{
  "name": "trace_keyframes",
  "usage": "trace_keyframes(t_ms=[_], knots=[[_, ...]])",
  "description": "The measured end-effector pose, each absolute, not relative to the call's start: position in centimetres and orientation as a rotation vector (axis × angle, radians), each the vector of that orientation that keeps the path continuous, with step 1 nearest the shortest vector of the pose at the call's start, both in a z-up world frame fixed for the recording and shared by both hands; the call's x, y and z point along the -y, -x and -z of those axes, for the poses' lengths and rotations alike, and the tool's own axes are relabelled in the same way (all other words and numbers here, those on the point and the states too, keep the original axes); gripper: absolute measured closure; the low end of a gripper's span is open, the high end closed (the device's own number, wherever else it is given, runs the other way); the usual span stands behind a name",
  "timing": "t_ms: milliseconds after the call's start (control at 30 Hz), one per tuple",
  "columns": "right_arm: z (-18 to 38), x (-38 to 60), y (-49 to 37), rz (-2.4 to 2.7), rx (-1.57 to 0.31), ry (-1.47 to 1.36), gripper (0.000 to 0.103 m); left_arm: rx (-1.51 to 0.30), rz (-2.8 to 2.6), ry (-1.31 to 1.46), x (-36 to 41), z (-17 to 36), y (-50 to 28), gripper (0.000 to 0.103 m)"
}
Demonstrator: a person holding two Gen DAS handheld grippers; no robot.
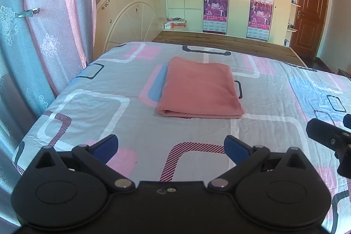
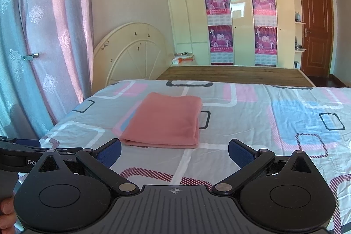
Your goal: Fold small clothes
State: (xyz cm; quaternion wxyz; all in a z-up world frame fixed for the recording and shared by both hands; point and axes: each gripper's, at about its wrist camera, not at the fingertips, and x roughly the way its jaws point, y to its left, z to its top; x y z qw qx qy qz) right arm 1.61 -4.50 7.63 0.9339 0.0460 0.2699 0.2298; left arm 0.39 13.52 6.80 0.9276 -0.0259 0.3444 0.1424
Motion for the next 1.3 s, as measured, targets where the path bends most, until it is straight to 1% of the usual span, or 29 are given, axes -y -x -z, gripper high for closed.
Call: trace_keyframes(t_ms=[1033, 1167, 1233, 1267, 1300], knots=[[-6.8, 3.5, -3.3, -0.477, -0.575, -0.104, 0.001, -0.737, -0.271, 0.07, -14.9, -6.0, -1.9, 0.001], [-6.5, 3.4, -3.7, -0.471, -0.585, -0.105, 0.001, -0.716, -0.27, 0.042, -14.8, -5.7, -2.4, 0.005], [-6.2, 3.4, -4.0, -0.464, -0.592, -0.105, 0.001, -0.713, -0.273, 0.033, -14.9, -5.5, -2.9, 0.004], [-6.0, 3.4, -4.2, -0.458, -0.597, -0.103, 0.001, -0.711, -0.266, 0.032, -15.0, -5.3, -3.2, 0.001], [-5.8, 3.4, -4.4, -0.451, -0.602, -0.101, 0.001, -0.709, -0.254, 0.031, -15.1, -5.2, -3.5, 0.0]])
